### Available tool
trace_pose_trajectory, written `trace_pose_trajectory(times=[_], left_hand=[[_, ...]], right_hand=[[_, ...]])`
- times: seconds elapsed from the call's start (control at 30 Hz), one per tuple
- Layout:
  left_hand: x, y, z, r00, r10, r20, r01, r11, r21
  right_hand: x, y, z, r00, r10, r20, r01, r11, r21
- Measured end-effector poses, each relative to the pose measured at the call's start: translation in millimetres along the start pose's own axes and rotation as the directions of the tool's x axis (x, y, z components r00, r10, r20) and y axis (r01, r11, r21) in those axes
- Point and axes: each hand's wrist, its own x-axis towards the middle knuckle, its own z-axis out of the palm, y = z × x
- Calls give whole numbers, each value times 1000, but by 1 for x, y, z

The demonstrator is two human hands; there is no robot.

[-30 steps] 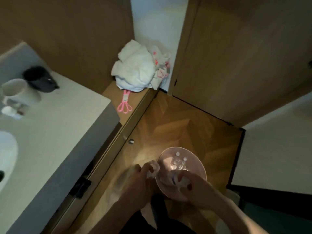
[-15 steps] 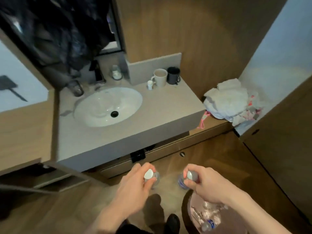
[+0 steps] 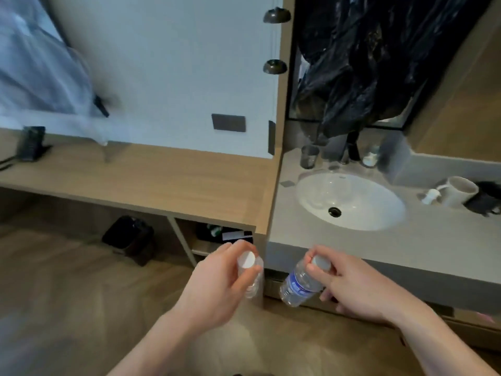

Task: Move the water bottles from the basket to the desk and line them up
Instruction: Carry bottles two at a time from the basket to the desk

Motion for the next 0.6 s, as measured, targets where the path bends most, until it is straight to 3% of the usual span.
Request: trace_pose_trajectory(times=[0.23, 0.6], left_hand=[[-16, -75, -94, 961, -158, -229, 151, 987, -47], [-25, -183, -179, 791, -429, -436, 396, 903, -169]], right_hand=[[70, -124, 31, 975, -185, 124, 193, 980, -54], [198, -280, 97, 848, -350, 398, 420, 902, -100]])
